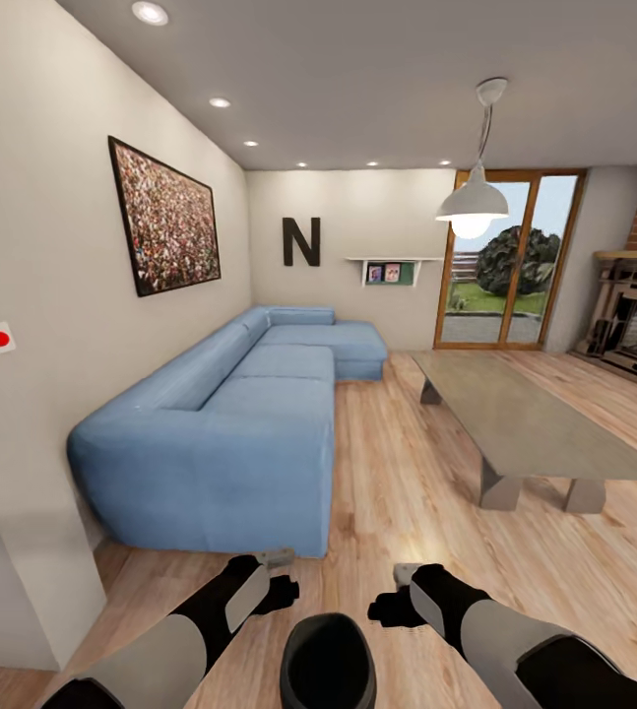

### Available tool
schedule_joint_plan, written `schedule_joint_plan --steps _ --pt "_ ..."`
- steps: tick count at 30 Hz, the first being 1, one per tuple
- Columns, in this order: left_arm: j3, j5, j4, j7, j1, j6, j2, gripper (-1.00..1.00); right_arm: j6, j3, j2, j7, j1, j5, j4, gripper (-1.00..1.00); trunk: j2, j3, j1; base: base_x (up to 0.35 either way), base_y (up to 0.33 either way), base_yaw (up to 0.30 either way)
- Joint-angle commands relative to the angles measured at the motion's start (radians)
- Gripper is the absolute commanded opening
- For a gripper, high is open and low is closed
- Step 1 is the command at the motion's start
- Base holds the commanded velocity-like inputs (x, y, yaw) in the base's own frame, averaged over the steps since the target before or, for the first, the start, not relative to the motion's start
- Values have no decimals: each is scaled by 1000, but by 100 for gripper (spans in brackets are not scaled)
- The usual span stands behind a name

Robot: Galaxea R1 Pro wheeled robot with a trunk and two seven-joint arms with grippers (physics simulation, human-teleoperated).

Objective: Place each of the two pumpkins and all three candles from the living room inside a cabinet in the living room (use any cabinet), then make sure every cabinet is closed, and position the cauldron so it is next to a table in the living room.

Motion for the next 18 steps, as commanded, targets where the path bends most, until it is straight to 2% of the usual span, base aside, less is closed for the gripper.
schedule_joint_plan --steps 1,5,7,8,9,12,18 --pt "-9 10 -2 9 -1 12 -1 100 4 9 1 2 -1 -6 -1 100 -1 -1 0 154 -86 97" --pt "-13 10 -3 4 -1 39 -10 100 4 8 2 1 -1 -8 -1 100 -1 -2 0 54 -30 178" --pt "-14 10 -3 -7 -1 40 -10 100 4 8 2 1 -1 -8 -1 100 -15 -8 8 11 -6 97" --pt "-14 10 -2 -21 -1 41 -10 100 4 7 2 1 -1 -8 -1 100 -22 -12 12 5 -3 48" --pt "-15 10 0 -73 -1 46 -10 100 4 7 2 0 -1 -9 -1 100 -29 -15 16 2 -1 16" --pt "-15 10 1 -114 -1 90 -10 100 4 7 3 1 -1 -7 -1 100 -50 -24 27 1 -1 8" --pt "-15 10 14 -130 -1 138 -10 100 4 7 15 2 -1 -7 -1 100 -92 -43 50 0 0 1"
